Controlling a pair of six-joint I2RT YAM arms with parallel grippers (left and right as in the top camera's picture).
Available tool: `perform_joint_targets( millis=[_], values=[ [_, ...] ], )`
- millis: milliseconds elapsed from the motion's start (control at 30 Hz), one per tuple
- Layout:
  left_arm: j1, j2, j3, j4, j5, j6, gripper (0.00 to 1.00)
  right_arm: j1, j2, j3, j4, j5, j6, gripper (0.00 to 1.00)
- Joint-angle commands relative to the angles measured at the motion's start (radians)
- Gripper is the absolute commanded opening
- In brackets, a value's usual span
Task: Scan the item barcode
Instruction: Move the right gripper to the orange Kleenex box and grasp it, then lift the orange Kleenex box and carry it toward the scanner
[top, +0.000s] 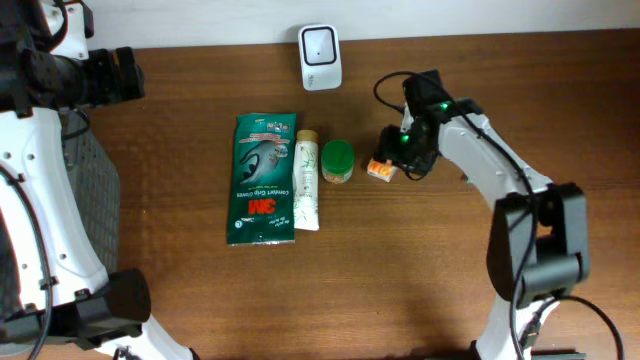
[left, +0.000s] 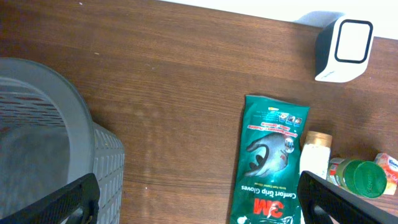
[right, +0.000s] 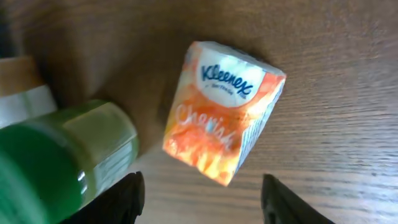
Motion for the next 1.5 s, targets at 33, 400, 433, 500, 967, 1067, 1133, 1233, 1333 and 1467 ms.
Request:
perform_joint_targets(
  millis=[33,400,433,500,967,1067,1133,1233,1333,1467],
  values=[
    [-0.001,0.0,0.005,0.002,0.01,0.008,0.99,0.011,0.071,-0.01,0.032,0.032,0.034,0.5],
    [-0.001,0.0,0.005,0.002,0.01,0.008,0.99,0.01,0.117,-0.01,0.055,0.041,0.034,0.23],
    [-0.001,0.0,0.005,0.002,0.01,0.008,0.99,0.01,0.118,-0.01,0.057,0.061,0.026,0.23],
    [-0.001,0.0,0.005,0.002,0.01,0.008,0.99,0.01,0.129,-0.01,0.064,0.077,-0.026,0.22],
    [-0.001,0.0,0.005,0.002,0.01,0.008,0.99,-0.116,0.071,0.191,-0.266,-0.2,-0.476,0.04],
    [-0.001,0.0,0.005,0.002,0.01,0.008,0.99,-0.192,0.06,0.285,-0.428,-0.437,-0.775,0.04],
    [-0.001,0.0,0.005,0.002,0.01,0.008,0.99,-0.247,0.06,0.316,-0.528,-0.549,-0.954,0.04],
    [-0.001,0.0,0.005,0.002,0.01,0.008,0.99,-0.295,0.062,0.317,-0.577,-0.609,-1.028,0.04],
    [-0.001,0.0,0.005,0.002,0.01,0.008,0.99,-0.306,0.061,0.317,-0.586,-0.649,-1.04,0.04],
    [-0.001,0.0,0.005,0.002,0.01,0.008,0.99,-0.292,0.061,0.317,-0.599,-0.76,-1.04,0.04]
  ],
)
